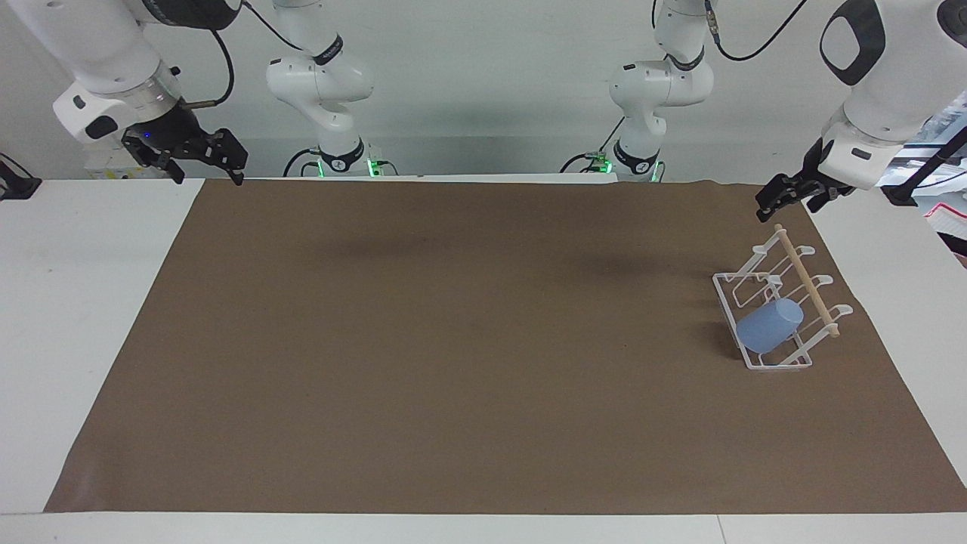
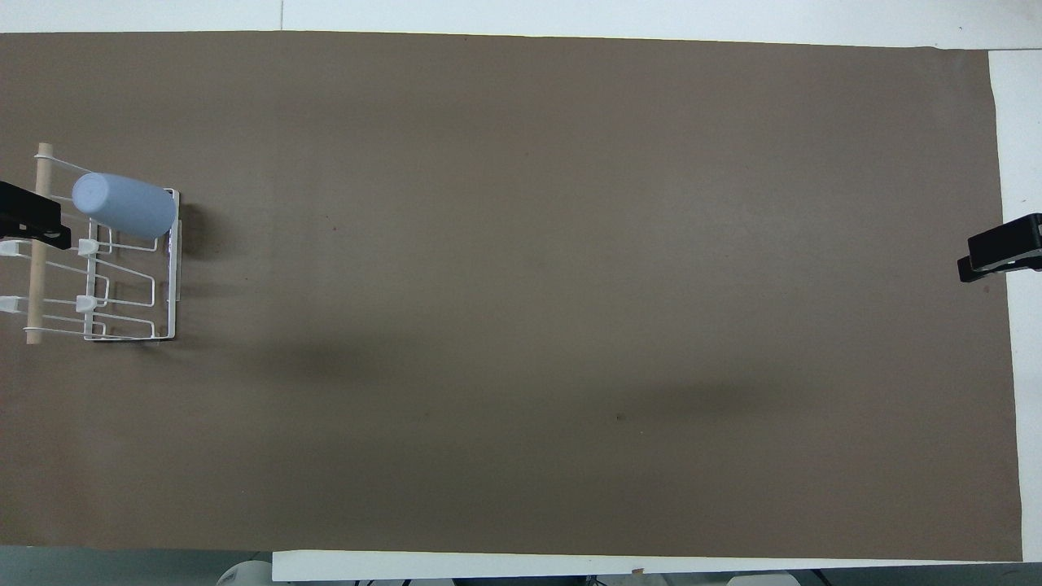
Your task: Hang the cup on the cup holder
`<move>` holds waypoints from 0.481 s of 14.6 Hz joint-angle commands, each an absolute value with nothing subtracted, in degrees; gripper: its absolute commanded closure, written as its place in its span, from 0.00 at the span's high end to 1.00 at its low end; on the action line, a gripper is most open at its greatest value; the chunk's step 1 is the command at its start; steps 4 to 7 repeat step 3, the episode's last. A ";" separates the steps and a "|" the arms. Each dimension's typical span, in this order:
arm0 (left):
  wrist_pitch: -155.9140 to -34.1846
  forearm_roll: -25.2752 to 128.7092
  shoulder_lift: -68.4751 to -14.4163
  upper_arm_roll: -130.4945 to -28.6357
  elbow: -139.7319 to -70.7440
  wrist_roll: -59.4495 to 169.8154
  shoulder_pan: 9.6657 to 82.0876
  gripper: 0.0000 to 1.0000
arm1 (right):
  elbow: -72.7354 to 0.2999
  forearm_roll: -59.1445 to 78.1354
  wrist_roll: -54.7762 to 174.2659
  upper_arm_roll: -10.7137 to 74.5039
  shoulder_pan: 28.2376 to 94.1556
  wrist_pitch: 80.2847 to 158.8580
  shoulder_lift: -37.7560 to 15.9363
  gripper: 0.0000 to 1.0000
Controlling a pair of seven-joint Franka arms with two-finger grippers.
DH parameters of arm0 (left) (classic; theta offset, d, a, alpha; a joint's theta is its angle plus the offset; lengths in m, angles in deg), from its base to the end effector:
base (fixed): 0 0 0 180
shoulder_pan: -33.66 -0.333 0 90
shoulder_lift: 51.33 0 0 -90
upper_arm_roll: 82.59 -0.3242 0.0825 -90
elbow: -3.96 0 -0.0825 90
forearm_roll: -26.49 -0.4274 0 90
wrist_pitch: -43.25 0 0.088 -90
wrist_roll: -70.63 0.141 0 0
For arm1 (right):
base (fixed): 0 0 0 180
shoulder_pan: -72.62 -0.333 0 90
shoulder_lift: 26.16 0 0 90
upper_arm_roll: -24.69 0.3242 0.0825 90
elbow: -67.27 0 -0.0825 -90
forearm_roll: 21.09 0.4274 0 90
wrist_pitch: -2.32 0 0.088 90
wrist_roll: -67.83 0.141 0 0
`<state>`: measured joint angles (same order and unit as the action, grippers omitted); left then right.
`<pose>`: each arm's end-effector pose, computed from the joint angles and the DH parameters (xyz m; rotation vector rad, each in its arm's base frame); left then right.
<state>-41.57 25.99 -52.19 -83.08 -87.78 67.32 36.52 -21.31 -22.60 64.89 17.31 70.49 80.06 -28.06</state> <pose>0.5784 -0.0226 0.5848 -3.1233 -0.0261 0.1645 0.5559 -0.0564 0.6138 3.1205 -0.0679 -0.2463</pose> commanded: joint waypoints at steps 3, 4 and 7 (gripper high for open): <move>-34.63 29.04 -48.96 -83.38 -79.55 69.57 36.82 1.00 | -21.76 -23.55 64.49 17.31 70.68 79.58 -28.98 1.00; -34.63 29.04 -48.96 -83.38 -79.55 69.57 36.82 1.00 | -21.76 -23.55 64.49 17.31 70.68 79.58 -28.98 1.00; -34.63 29.04 -48.96 -83.38 -79.55 69.57 36.82 1.00 | -21.76 -23.55 64.49 17.31 70.68 79.58 -28.98 1.00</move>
